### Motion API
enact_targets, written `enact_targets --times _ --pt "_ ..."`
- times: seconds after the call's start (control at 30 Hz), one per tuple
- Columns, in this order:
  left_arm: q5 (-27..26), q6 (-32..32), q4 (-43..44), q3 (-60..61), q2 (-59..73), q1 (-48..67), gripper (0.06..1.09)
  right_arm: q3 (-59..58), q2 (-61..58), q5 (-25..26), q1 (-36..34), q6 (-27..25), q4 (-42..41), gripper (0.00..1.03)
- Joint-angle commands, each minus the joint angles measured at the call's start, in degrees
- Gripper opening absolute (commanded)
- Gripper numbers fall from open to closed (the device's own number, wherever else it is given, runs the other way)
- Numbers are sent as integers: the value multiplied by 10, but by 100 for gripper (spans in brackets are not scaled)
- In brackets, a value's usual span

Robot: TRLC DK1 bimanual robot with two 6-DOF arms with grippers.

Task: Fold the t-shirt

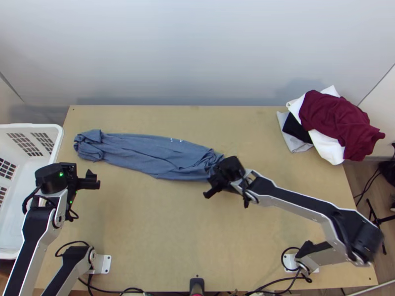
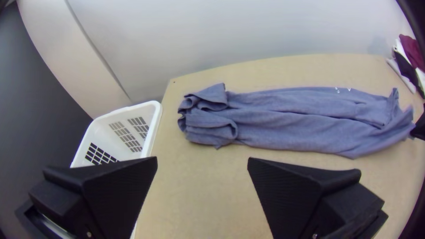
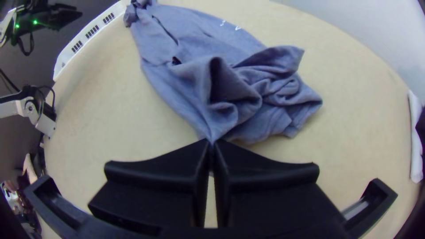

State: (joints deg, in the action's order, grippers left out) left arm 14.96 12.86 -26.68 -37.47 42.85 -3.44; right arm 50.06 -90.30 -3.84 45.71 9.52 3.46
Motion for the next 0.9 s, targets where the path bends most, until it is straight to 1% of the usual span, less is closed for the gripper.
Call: enact_targets --times 0.0,0.1,0.2,0.33,0.43,0.63,0.8,0.87 --pt "-3 -11 0 4 9 16 105 54 79 7 -16 1 82 3" --pt "-3 -14 12 4 24 19 105 119 92 7 -21 6 152 3" --pt "-3 -16 29 3 43 22 105 188 92 6 -29 9 204 3" --pt "-2 -19 37 -1 60 55 105 271 81 6 -34 16 221 3" --pt "-2 -18 31 -3 67 99 105 349 59 6 -41 26 240 3" --pt "-2 -6 29 -3 82 166 105 501 13 6 -44 31 269 3" --pt "-2 -16 44 -5 103 173 105 606 -12 6 -41 29 298 3" --pt "-2 -17 53 -1 113 172 105 630 -17 6 -37 27 307 3"
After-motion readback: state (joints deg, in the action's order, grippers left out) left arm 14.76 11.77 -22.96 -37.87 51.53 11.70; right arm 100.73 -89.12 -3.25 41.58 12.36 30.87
